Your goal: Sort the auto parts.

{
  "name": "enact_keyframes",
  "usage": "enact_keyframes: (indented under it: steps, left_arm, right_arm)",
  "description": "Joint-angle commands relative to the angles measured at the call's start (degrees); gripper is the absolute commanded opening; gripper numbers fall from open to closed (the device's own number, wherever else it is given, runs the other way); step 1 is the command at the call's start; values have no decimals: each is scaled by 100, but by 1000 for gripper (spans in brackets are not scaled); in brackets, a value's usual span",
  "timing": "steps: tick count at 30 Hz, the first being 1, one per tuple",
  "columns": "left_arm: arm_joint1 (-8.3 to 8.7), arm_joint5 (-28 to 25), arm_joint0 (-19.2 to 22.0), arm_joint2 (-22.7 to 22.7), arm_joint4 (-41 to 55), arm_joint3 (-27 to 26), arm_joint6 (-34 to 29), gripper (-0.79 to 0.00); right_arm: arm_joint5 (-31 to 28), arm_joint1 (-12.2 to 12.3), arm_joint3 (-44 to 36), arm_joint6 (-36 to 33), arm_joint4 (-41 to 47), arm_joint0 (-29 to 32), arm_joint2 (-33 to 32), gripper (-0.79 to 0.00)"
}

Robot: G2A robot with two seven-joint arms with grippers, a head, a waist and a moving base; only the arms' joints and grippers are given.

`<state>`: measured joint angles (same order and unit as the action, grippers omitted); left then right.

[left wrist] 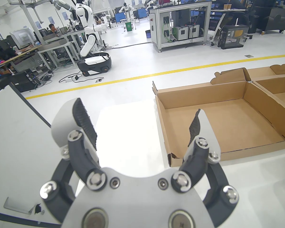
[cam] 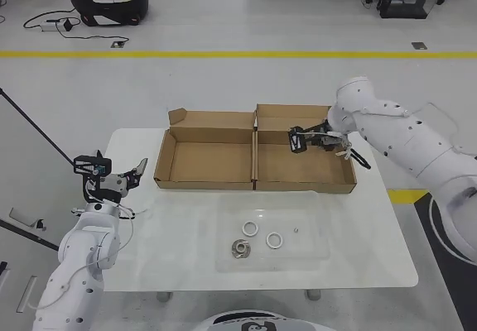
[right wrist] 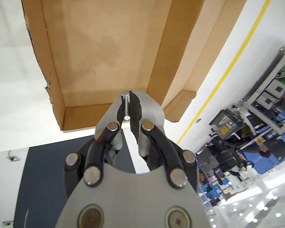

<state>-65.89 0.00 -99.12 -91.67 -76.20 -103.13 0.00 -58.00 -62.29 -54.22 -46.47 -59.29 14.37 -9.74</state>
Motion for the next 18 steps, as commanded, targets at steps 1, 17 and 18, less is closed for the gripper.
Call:
enact_keyframes:
  steps: [1, 17, 18]
  left_arm:
    - [0, 0, 0, 0, 0, 0, 0, 0]
    - [0, 0, 0, 0, 0, 0, 0, 0]
    - [0, 0, 0, 0, 0, 0, 0, 0]
  right_arm:
    - [0, -129, 222, 18, -49, 38, 0, -785]
    - [0, -722, 1376, 48, -20, 335, 0, -785]
    - [0, -739, 1421, 49, -48, 355, 0, -785]
